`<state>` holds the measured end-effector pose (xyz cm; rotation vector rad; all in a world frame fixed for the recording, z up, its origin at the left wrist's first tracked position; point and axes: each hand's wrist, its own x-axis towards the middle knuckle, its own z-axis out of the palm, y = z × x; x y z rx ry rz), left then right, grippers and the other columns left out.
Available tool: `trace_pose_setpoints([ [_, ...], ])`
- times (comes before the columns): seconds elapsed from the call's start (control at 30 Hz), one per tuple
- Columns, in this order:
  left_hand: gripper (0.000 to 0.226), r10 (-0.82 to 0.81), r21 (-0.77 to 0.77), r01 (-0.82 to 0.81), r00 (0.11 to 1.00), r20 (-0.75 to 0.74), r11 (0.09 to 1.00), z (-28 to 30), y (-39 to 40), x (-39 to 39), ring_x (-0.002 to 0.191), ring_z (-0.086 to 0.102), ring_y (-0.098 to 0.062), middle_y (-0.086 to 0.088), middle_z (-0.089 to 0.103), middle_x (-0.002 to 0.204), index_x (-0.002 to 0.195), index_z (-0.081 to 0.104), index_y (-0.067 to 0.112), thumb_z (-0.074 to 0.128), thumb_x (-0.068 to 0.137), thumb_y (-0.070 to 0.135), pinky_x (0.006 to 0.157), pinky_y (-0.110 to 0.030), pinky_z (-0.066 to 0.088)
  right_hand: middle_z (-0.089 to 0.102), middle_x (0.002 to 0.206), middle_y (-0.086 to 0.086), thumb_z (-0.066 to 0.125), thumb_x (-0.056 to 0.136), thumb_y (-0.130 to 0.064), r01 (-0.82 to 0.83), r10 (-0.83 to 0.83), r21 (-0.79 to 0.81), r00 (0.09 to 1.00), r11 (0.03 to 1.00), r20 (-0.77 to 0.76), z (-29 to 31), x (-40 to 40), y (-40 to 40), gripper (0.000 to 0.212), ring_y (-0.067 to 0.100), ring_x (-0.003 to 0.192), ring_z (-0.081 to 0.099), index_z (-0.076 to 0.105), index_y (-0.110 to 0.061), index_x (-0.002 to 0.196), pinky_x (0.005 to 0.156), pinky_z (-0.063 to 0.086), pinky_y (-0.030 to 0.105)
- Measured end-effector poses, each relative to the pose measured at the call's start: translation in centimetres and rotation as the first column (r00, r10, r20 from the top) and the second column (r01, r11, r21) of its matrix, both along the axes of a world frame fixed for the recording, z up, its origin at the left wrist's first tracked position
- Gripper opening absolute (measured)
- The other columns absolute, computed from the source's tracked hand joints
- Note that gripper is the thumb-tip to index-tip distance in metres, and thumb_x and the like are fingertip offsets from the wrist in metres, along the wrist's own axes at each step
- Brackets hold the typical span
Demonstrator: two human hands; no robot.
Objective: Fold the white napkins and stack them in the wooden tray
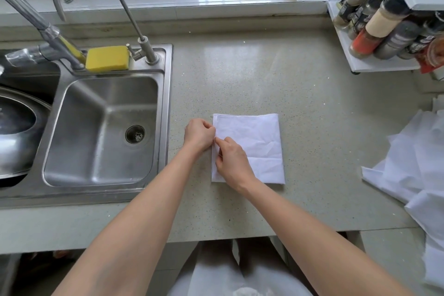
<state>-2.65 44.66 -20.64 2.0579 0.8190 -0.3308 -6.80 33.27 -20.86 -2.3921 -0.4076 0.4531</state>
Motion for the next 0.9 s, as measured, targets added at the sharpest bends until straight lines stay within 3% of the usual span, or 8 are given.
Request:
trace_pose_setpoints([
  [0.07, 0.018, -0.028, 0.022, 0.028, 1.000, -0.002, 0.999, 0.4, -0.1, 0.1, 0.081, 0.066, -0.028, -0.011, 0.068, 0.075, 0.066, 0.065, 0.006, 0.053, 0.079, 0.006, 0.076, -0.037, 0.056, 0.043, 0.081, 0.007, 0.041, 0.088, -0.001, 0.005, -0.005, 0.004, 1.000, 1.000, -0.007, 0.0, 0.1, 0.0, 0.026, 0.028, 0.073, 0.051, 0.058, -0.008, 0.107, 0.069, 0.046, 0.042],
  [0.23, 0.019, -0.037, 0.084, 0.036, 0.999, 0.007, 0.996, 0.8, -0.4, 0.0, 0.073, 0.055, -0.021, -0.004, 0.060, 0.067, 0.063, 0.060, 0.010, 0.052, 0.079, 0.003, 0.062, -0.024, 0.040, 0.044, 0.081, 0.007, 0.042, 0.089, -0.003, 0.005, -0.005, 0.023, 1.000, 1.000, -0.016, -0.1, 0.2, 0.0, 0.026, 0.027, 0.074, 0.051, 0.059, -0.008, 0.107, 0.070, 0.046, 0.040],
  [0.53, 0.021, -0.056, 0.182, 0.051, 0.998, 0.020, 0.982, 0.7, -0.9, 0.1, 0.073, 0.053, -0.026, -0.009, 0.061, 0.071, 0.060, 0.054, 0.013, 0.053, 0.079, 0.005, 0.062, -0.026, 0.038, 0.047, 0.083, 0.008, 0.050, 0.087, -0.008, -0.042, 0.049, 0.080, 0.995, 0.996, -0.087, -0.3, 0.1, -1.4, 0.019, 0.022, 0.074, 0.049, 0.058, -0.006, 0.104, 0.071, 0.044, 0.032],
  [0.67, 0.011, -0.127, 0.206, 0.114, 0.991, 0.051, 0.972, 0.7, -0.8, -0.3, 0.075, 0.057, -0.024, -0.005, 0.062, 0.072, 0.072, 0.063, 0.010, 0.065, 0.080, 0.017, 0.066, -0.027, 0.043, 0.054, 0.090, 0.007, 0.051, 0.093, -0.018, -0.054, 0.071, 0.141, 0.991, 0.989, -0.116, -0.4, -0.4, -2.2, 0.022, 0.020, 0.080, 0.055, 0.062, -0.006, 0.107, 0.078, 0.047, 0.033],
  [0.77, 0.012, -0.164, 0.212, 0.137, 0.980, 0.114, 0.968, 0.2, -0.5, -1.1, 0.081, 0.060, -0.022, -0.003, 0.064, 0.077, 0.086, 0.065, 0.008, 0.069, 0.075, 0.014, 0.072, -0.027, 0.045, 0.061, 0.099, 0.003, 0.055, 0.091, -0.011, -0.109, 0.119, 0.196, 0.992, 0.975, -0.041, -0.8, -1.0, -3.7, 0.020, 0.016, 0.089, 0.059, 0.069, -0.008, 0.106, 0.082, 0.047, 0.027],
  [0.9, 0.023, -0.176, 0.194, 0.137, 0.964, 0.200, 0.971, -0.3, -0.4, -2.0, 0.084, 0.061, -0.025, -0.005, 0.063, 0.086, 0.097, 0.060, 0.009, 0.070, 0.077, 0.011, 0.079, -0.036, 0.050, 0.063, 0.110, 0.000, 0.056, 0.093, -0.016, -0.322, 0.312, 0.023, 0.932, 0.947, 0.183, -1.5, -2.0, -5.1, 0.016, 0.019, 0.099, 0.056, 0.070, -0.009, 0.088, 0.078, 0.050, 0.036],
])
